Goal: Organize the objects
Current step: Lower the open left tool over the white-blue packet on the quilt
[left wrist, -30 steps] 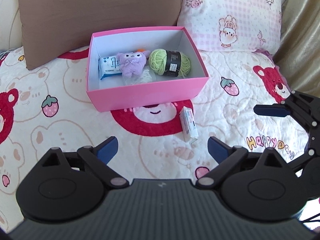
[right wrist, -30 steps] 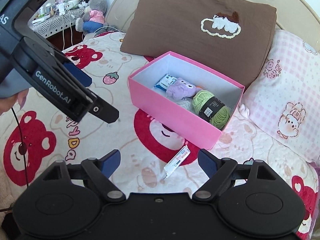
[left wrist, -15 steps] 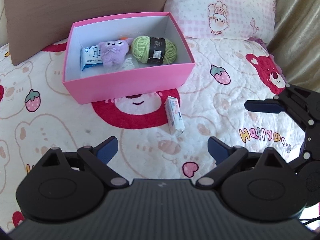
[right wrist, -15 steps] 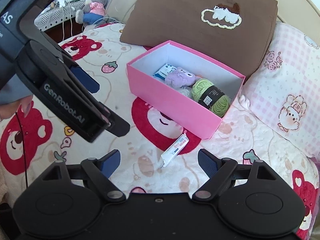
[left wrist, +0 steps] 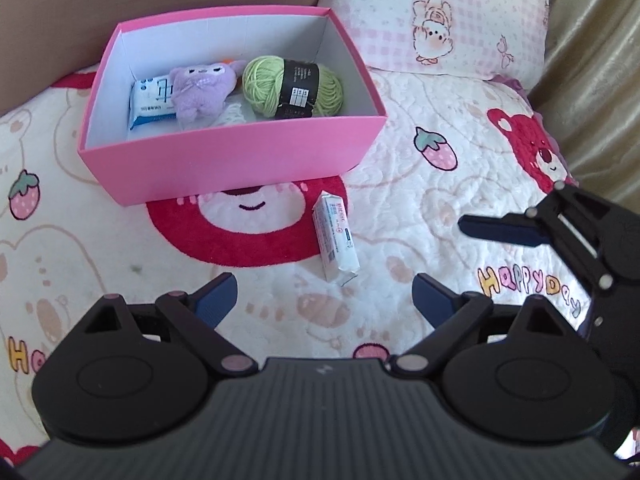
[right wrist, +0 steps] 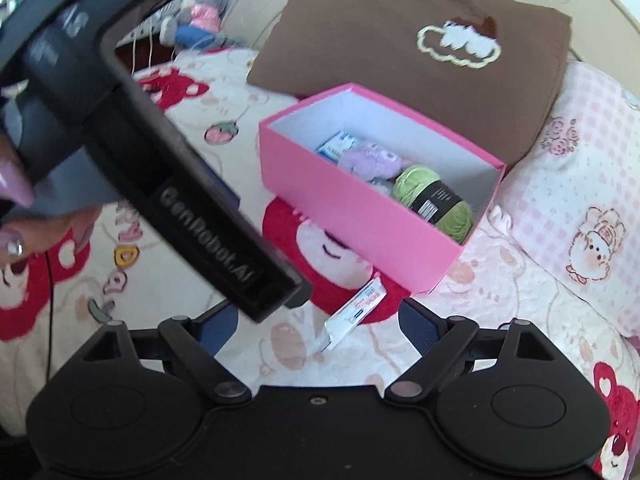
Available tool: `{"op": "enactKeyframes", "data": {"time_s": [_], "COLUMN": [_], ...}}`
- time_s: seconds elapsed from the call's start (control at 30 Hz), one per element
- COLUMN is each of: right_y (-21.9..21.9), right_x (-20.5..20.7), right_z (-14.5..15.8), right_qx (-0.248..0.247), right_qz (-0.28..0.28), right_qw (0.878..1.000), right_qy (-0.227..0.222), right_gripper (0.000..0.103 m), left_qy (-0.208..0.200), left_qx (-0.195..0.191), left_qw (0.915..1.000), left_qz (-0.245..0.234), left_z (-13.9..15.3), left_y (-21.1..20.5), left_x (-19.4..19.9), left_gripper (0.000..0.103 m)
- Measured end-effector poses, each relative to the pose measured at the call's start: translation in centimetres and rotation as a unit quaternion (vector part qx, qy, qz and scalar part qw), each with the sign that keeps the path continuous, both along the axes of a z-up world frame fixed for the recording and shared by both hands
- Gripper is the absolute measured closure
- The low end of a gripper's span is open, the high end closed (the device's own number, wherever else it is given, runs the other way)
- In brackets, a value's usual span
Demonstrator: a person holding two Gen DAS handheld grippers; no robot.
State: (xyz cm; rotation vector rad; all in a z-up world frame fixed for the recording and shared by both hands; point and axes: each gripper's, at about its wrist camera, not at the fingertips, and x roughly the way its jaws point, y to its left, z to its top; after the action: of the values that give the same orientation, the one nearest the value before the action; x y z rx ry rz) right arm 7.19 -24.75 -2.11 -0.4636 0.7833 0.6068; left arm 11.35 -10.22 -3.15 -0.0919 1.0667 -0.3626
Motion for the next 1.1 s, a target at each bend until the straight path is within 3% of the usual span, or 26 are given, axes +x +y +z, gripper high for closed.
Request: {"op": "enactKeyframes", "data": {"time_s": [0.1, 0.27, 0.4, 0.67, 0.73, 0.8, 0.83, 0.93, 1.1], "right_y": [0.3, -0.3, -0.8, -0.3, 0.0, 0.3, 0.3, 0.0, 1.1], "right_x": [0.9, 2.7, 3.6, 5.4, 6.3, 6.9, 7.0, 7.0, 6.4], "right_z": [-1.8, -5.2, -6.8, -9.0, -9.8, -10.4, -10.7, -11.1, -11.4], "right_qx": [0.006, 0.038, 0.050, 0.044, 0.037, 0.033, 0.035, 0.067, 0.033], "right_qz": [-0.012, -0.064, -0.085, -0.120, -0.127, -0.129, -0.128, -0.123, -0.107], "right_qw": [1.000, 0.997, 0.994, 0.991, 0.991, 0.990, 0.990, 0.987, 0.992], "right_qy": [0.019, 0.037, 0.056, 0.027, 0.034, 0.044, 0.051, 0.076, 0.055], "right_gripper": [0.013, 0.014, 0.014, 0.016, 0.023, 0.032, 0.033, 0.053, 0.062], "left_qy": [-0.015, -0.001, 0.016, 0.024, 0.022, 0.023, 0.023, 0.024, 0.014], "left_qx": [-0.024, -0.082, -0.096, -0.110, -0.104, -0.082, -0.076, -0.103, -0.117], "left_qw": [0.9996, 0.9966, 0.9953, 0.9930, 0.9930, 0.9950, 0.9955, 0.9923, 0.9910], "left_qz": [-0.009, 0.000, 0.003, 0.037, 0.051, 0.052, 0.052, 0.065, 0.064], "left_z": [-1.5, -4.3, -6.6, -10.0, -10.6, -11.3, -11.5, -11.8, -11.9], "left_y": [0.1, 0.5, 0.0, 0.0, 0.0, -0.8, -0.8, 0.4, 1.6], "left_x": [0.3, 1.3, 2.1, 3.5, 3.7, 3.8, 3.9, 4.2, 4.2], "left_gripper": [0.011, 0.018, 0.019, 0.020, 0.021, 0.033, 0.033, 0.034, 0.049]}}
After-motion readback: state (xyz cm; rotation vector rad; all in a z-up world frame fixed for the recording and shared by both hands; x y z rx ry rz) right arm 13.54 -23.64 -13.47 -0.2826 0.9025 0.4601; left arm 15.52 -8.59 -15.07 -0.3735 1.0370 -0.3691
